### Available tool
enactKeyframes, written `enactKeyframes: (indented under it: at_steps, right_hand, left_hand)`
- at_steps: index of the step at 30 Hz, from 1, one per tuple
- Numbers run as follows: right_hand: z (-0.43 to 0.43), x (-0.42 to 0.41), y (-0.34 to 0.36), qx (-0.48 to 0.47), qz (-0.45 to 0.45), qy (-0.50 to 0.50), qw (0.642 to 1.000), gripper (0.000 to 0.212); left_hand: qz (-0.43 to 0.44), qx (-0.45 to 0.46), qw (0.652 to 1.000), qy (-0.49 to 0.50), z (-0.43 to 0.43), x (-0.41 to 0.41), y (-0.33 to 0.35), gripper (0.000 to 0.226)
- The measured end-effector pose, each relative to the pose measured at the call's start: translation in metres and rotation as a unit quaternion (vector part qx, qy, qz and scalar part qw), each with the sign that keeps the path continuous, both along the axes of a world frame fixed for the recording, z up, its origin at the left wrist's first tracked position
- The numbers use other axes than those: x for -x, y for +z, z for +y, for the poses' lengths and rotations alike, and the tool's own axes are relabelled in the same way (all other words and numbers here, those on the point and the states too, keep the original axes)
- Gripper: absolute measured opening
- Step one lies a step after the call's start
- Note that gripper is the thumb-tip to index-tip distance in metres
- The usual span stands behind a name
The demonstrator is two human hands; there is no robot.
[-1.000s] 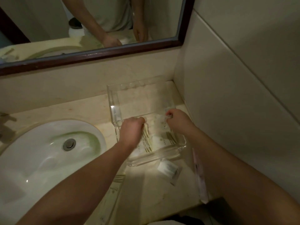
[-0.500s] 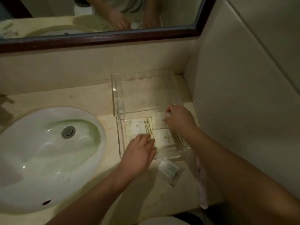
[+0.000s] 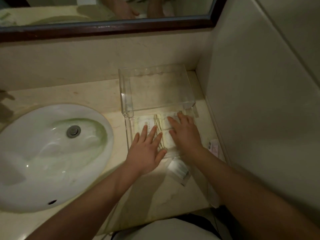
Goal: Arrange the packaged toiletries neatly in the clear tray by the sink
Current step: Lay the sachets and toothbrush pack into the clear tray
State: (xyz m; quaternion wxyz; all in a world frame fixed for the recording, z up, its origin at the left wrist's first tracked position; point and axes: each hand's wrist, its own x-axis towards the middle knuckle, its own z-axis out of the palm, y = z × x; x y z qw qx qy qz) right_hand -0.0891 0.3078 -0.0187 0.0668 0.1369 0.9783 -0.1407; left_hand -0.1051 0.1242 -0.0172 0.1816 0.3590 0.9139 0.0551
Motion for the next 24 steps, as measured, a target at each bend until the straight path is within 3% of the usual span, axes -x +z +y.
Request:
enactKeyframes:
  at_steps: [5,7,10,12,15,19,24]
  right_hand:
    - [-0.001,0.000,0.002,0.003,-0.001,0.012,1.000,0.052]
    - [-0.002,-0.001,0.003,0.014,0.004,0.006,1.000,0.051]
    - [-0.011,-0.011,0.007,0.030,0.046,-0.010,0.998,0.047]
    - [-0.023,-0.023,0.010,0.051,0.084,-0.006,0.995,0.045]
    - [-0.036,-0.045,0.015,0.069,0.139,-0.027,0.987,0.041]
    - [-0.047,-0.086,0.014,0.101,0.148,-0.127,0.976,0.036]
    - [-0.045,-0.124,0.015,0.063,0.157,-0.216,0.962,0.035]
  left_hand:
    - [-0.015,0.000,1.000,-0.016,-0.003,0.006,0.003,0.073]
    - [-0.025,-0.087,0.996,-0.007,-0.007,0.005,0.010,0.063]
    - [-0.011,-0.271,0.960,0.067,-0.026,0.001,0.024,0.039]
    - [0.002,-0.313,0.939,0.142,-0.052,-0.003,0.027,0.030]
    - [-0.047,-0.251,0.945,0.206,-0.092,-0.013,0.032,0.023]
    - [-0.092,-0.109,0.967,0.213,-0.124,-0.043,0.024,0.046]
    - [-0.064,-0.072,0.972,0.216,-0.118,-0.059,0.014,0.048]
